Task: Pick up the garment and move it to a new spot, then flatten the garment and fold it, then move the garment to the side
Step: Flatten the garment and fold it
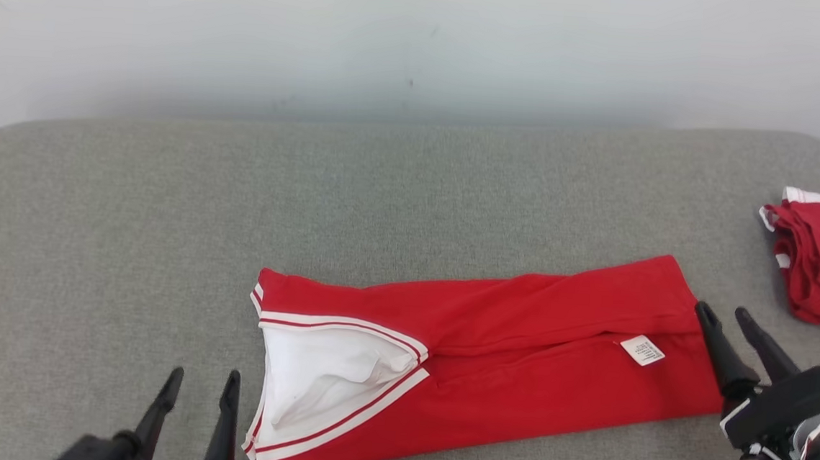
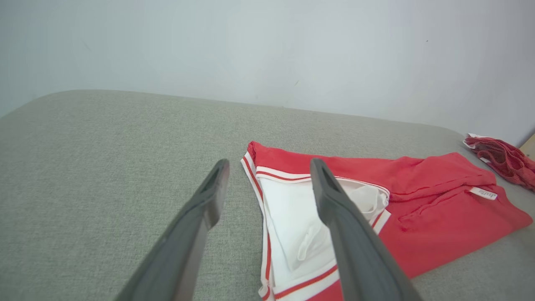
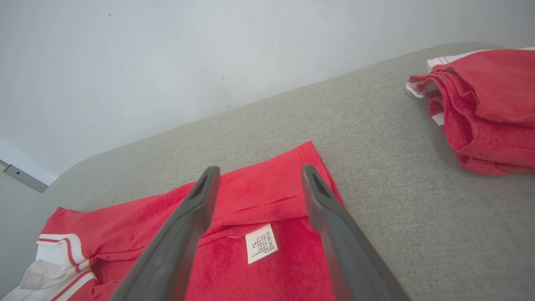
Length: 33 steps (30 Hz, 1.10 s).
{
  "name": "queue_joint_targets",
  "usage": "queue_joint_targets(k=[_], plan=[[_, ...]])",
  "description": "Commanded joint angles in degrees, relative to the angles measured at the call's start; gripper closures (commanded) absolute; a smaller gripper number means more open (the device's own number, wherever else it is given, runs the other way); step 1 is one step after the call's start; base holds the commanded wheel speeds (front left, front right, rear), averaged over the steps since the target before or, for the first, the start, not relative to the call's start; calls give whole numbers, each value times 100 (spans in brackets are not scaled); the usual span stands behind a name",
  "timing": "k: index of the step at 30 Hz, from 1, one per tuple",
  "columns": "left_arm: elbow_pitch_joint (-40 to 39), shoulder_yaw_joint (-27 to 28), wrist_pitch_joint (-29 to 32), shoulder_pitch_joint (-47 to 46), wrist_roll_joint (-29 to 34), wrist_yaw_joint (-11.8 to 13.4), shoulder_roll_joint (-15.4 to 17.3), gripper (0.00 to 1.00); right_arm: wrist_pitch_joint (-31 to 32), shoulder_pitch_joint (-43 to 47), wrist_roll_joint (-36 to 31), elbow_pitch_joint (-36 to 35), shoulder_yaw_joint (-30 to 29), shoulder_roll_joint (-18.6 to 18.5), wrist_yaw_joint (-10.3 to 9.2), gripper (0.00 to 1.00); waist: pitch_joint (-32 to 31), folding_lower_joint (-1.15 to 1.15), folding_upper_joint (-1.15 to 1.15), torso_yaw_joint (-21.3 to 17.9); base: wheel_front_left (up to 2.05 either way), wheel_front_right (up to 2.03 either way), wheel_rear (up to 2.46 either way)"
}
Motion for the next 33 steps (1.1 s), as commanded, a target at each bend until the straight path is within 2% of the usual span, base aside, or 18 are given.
queue_joint_targets(k=[1,8,12,20,33], plan=[[-31,100,-17,216,236,-14,-106,0,-112,146,-14,31,25,51,0,0,-217,1,0,64,0,0,0],[-51,266,-19,862,1452,-145,-629,0,-380,481,73,232,3,151,0,0,-453,1,0,249,0,0,0],[68,148,-19,1110,2034,-256,-783,0,-440,582,240,452,-82,174,0,0,-497,1,0,384,0,0,0],[188,150,-20,1187,2498,-592,-1118,0,-306,382,624,1335,-260,260,-1,0,-349,1,0,729,0,0,0],[342,282,-20,1034,2798,-1051,-1380,0,69,-224,792,2747,-178,446,-1,0,60,1,0,1126,0,0,0]])
